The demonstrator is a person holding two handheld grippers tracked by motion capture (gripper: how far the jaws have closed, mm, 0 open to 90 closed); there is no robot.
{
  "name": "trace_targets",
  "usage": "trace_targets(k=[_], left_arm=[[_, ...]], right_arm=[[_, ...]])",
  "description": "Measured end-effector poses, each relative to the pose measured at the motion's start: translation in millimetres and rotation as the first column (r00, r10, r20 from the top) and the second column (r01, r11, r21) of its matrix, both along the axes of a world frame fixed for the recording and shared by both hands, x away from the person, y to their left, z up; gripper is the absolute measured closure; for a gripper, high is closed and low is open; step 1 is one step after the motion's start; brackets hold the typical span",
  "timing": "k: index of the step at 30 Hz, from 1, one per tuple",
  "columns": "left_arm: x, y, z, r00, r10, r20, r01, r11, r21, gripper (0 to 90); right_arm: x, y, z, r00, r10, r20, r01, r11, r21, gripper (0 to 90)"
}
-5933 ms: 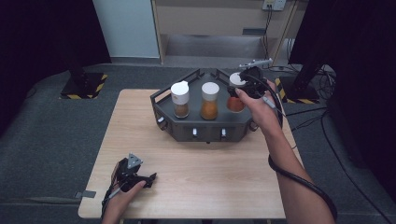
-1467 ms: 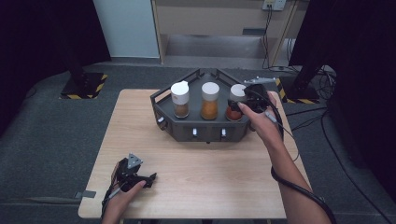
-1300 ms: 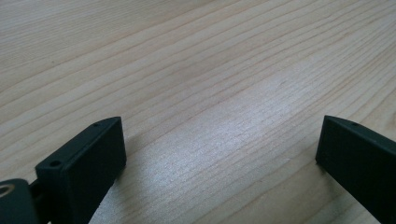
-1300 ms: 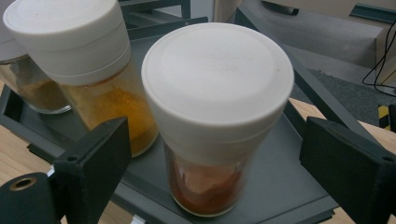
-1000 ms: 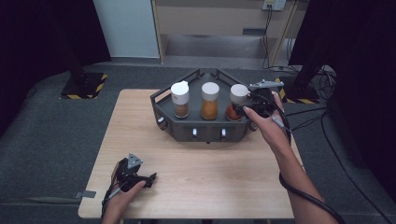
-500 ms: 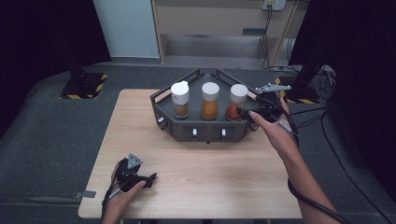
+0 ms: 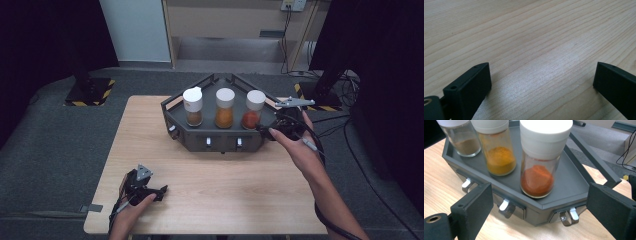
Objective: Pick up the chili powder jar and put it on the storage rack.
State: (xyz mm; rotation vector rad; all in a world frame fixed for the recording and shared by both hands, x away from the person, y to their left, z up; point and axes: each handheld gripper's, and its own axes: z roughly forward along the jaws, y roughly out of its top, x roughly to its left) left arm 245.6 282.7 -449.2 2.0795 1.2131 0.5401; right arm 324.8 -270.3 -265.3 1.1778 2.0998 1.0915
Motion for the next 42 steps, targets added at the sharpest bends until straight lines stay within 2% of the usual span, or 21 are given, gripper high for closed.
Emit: trace_targets(k=[9, 17, 26, 42], left_arm=[[0.0, 0.0, 0.0, 1.0, 0.0, 0.0, 0.0, 1.0, 0.0, 0.0], [0.0, 0.0, 0.0, 1.0, 0.0, 0.0, 0.0, 1.0, 0.0, 0.0], [0.0, 0.0, 0.0, 1.0, 0.0, 0.0, 0.0, 1.0, 0.0, 0.0], [0.0, 0.0, 0.0, 1.0, 0.0, 0.0, 0.0, 1.0, 0.0, 0.0]], right_arm=[[-12.5, -0.3, -8.2, 0.9998, 0.011, -0.014, -0.012, 0.9998, -0.018, 7.1], [-16.8, -6.0, -19.1, 0.9993, 0.009, -0.038, -0.01, 0.9996, -0.027, 6.9], [-24.4, -8.6, -21.9, 0.9992, 0.017, -0.035, -0.018, 0.9995, -0.025, 6.8], [-36.3, -5.6, -35.7, 0.9983, 0.037, -0.046, -0.038, 0.9988, -0.029, 6.4]])
